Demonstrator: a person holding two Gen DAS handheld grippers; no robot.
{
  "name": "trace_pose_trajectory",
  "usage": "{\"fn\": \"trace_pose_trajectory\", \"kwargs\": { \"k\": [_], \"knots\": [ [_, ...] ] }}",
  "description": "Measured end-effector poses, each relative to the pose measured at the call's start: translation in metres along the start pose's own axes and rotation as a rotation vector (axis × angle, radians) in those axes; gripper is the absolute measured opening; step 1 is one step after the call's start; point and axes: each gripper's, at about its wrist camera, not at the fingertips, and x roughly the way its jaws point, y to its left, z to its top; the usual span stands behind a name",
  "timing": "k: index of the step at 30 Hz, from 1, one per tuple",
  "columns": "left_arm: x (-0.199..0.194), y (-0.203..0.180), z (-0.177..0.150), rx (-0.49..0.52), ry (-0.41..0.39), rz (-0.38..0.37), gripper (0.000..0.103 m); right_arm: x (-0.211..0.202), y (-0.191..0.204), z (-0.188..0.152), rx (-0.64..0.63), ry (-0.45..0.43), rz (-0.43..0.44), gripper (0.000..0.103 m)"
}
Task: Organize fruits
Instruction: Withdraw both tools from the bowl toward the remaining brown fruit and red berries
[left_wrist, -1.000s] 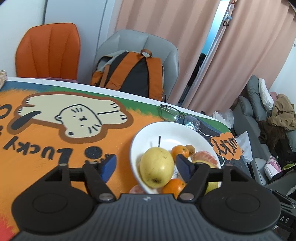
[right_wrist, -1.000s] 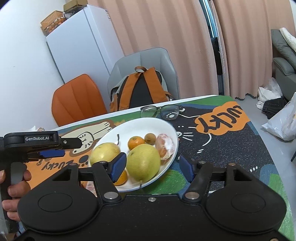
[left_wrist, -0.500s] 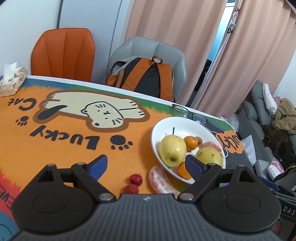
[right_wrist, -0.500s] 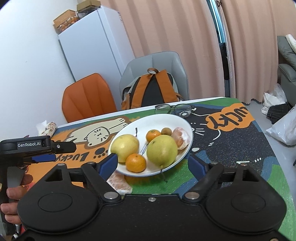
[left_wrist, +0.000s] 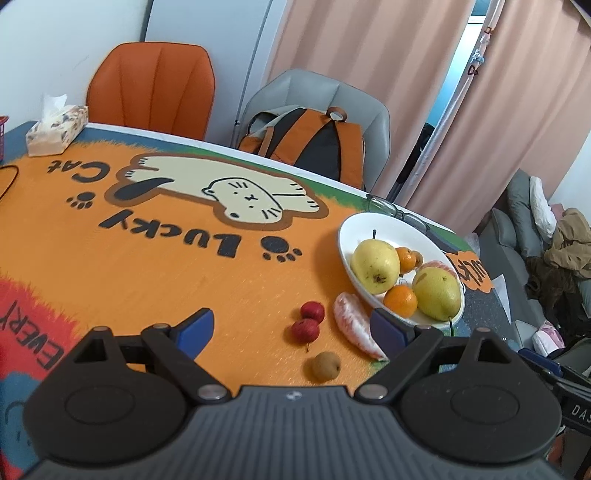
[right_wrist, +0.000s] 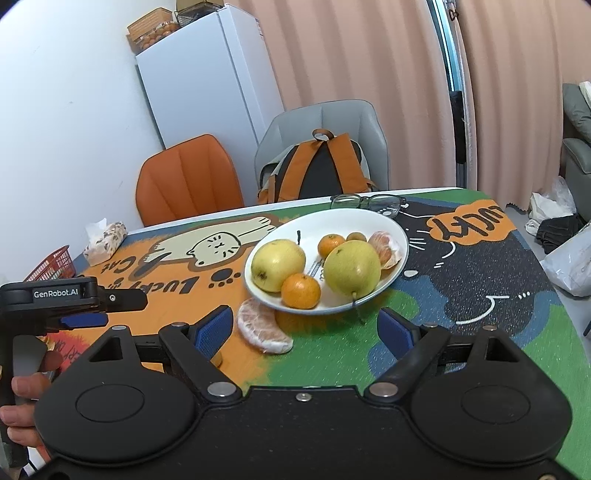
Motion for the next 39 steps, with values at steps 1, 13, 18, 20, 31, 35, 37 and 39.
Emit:
{"fn": "trace_pose_trajectory", "kwargs": {
  "k": [1,13,18,20,31,35,37,39],
  "knots": [
    [-0.002,0.002,-0.002,-0.001,-0.001,-0.001,0.091,-0.001,0.001,-0.001,0.001,0.0,-0.001,0.086],
    [-0.024,0.018,-0.022,-0.021,0.002,-0.013,0.091,-0.016,0.021,-0.012,-0.023,0.001,0.006,0.088],
    [-0.03,0.021,-0.027,-0.021,0.003,-0.013,0.091,-0.024,0.029,-0.019,-0.039,0.001,0.009,0.088],
    [-0.035,0.024,-0.032,-0.02,0.004,-0.012,0.091,-0.028,0.031,-0.022,-0.042,0.003,0.011,0.088],
    [-0.054,0.023,-0.049,-0.005,0.0,-0.021,0.091,-0.039,0.039,-0.032,-0.064,0.011,0.025,0.097],
    [-0.054,0.02,-0.05,0.0,-0.001,-0.026,0.091,-0.039,0.04,-0.033,-0.067,0.015,0.038,0.103],
    [-0.052,0.02,-0.05,-0.001,0.001,-0.028,0.091,-0.038,0.04,-0.034,-0.071,0.02,0.034,0.103],
    [-0.05,0.02,-0.05,-0.002,0.004,-0.028,0.091,-0.034,0.04,-0.034,-0.072,0.03,0.032,0.103]
  ]
}}
